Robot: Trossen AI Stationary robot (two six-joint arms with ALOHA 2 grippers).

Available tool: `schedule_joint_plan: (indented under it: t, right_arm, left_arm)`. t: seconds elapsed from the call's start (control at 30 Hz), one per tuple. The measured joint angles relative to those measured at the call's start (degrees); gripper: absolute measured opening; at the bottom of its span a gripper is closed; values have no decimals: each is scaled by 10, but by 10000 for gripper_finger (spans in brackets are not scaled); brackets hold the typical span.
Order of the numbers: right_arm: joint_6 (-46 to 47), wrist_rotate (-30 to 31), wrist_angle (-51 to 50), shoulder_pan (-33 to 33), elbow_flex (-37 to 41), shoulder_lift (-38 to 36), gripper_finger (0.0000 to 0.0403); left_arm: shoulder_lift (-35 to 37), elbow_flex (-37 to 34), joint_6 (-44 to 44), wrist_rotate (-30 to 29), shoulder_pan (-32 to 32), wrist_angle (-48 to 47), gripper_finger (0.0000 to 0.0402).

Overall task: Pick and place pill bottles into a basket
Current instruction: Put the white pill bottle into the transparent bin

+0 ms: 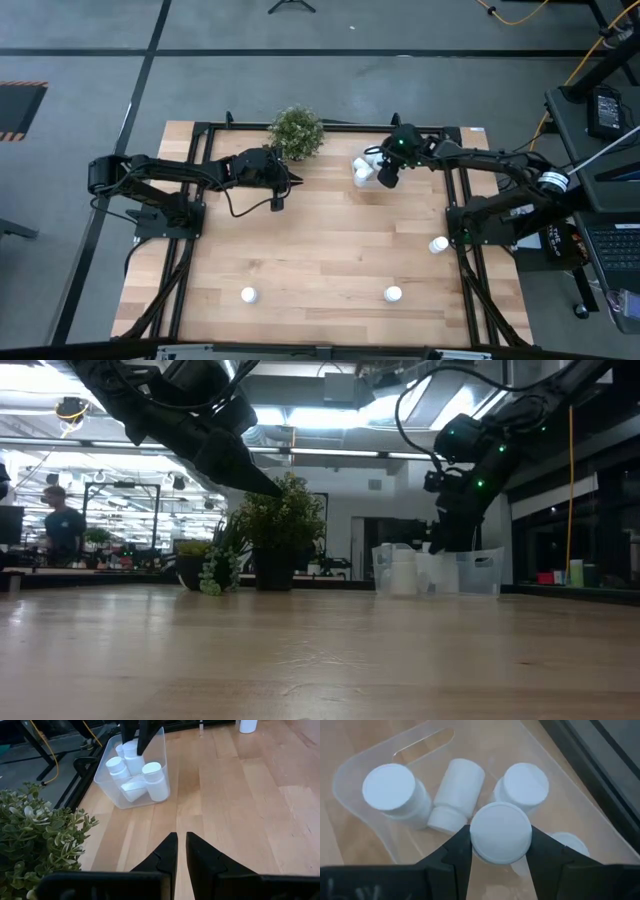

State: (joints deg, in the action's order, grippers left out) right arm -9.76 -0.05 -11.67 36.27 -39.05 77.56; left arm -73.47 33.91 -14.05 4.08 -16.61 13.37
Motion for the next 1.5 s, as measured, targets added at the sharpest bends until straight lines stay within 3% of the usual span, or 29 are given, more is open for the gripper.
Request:
schedule_joint_plan:
  t: [0.47,0.67,0.8,1.37,1.5]
  right_arm:
    - [-11,0,25,7,0,28,151]
    - [-11,0,25,7,0,28,203]
    - [-11,0,27,7,0,28,215]
    - [-26,-1,42,-3,-40,-45,219]
    - [-41,-11,38,-29,-42,-63,200]
  left_arm:
    - [0,0,2,1,0,-4,31]
    - [0,0,13,0,0,-3,31]
    - [0,0,13,0,0,-3,31]
    - [0,0,13,0,0,-3,31]
    - [0,0,13,0,1,-3,31]
